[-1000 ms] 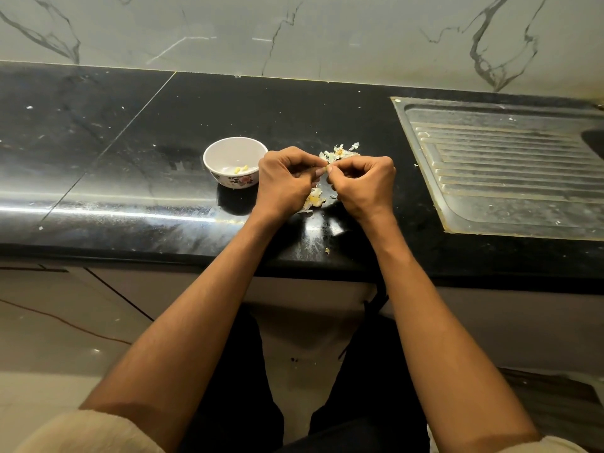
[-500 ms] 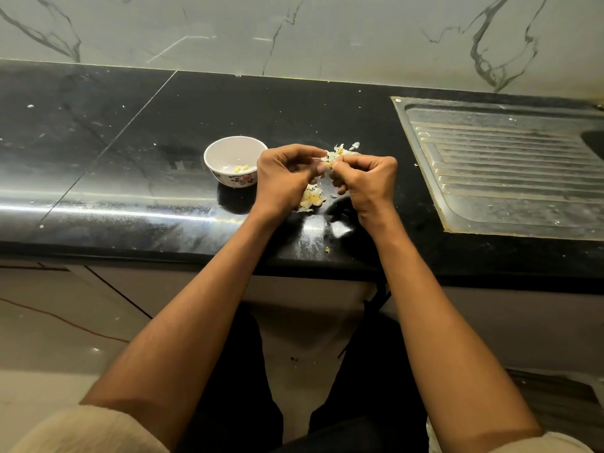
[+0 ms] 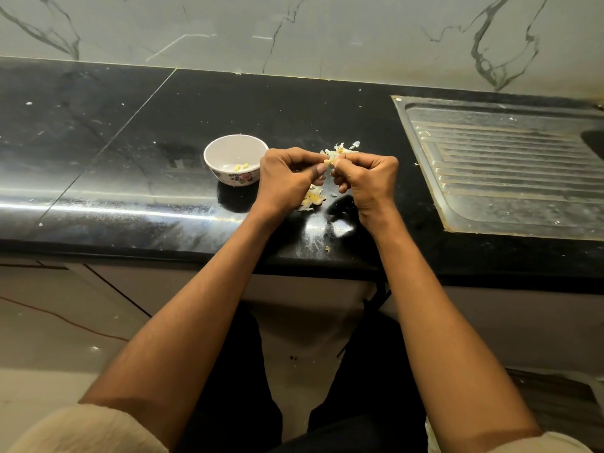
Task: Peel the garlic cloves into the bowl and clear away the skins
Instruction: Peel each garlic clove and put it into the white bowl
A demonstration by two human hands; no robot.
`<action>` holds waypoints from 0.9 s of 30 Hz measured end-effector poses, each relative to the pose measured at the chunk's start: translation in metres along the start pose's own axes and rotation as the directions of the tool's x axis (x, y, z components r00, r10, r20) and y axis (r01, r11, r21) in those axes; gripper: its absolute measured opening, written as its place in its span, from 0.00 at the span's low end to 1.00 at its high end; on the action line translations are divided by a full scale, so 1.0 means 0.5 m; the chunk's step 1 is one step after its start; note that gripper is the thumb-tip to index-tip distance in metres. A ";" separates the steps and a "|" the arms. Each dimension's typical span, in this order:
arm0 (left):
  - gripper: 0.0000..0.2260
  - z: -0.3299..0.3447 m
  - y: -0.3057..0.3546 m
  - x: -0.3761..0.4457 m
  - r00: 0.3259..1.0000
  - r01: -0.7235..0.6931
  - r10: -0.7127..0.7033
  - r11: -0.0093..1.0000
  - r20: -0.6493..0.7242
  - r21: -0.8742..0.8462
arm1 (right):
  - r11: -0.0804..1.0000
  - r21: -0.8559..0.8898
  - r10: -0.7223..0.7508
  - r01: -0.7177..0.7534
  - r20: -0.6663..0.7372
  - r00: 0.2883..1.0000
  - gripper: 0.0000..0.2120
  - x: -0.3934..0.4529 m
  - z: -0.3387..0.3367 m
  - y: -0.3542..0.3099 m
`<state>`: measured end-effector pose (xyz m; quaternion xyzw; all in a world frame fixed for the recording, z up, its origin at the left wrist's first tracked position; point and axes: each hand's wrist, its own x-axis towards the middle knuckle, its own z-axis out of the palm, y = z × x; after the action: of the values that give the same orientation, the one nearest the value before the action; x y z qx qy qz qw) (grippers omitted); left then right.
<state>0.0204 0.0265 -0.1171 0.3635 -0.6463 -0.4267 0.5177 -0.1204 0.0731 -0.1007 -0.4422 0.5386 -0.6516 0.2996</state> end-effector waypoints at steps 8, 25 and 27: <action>0.06 -0.004 0.002 -0.001 0.999 0.021 -0.020 0.999 0.037 -0.035 | 1.000 -0.013 -0.014 0.014 0.008 1.000 0.08 -0.002 0.000 0.001; 0.06 -0.009 0.010 -0.002 1.000 0.021 -0.018 0.992 0.025 -0.122 | 0.999 -0.033 -0.028 0.028 0.016 0.999 0.10 -0.002 -0.003 0.000; 0.06 -0.010 0.010 -0.001 0.999 0.026 -0.023 0.991 0.026 -0.129 | 0.999 -0.029 -0.022 0.022 -0.007 1.000 0.11 0.000 -0.002 0.001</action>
<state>0.0253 0.0277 -0.1123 0.3320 -0.6190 -0.4785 0.5270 -0.1212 0.0734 -0.1012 -0.4502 0.5440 -0.6486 0.2840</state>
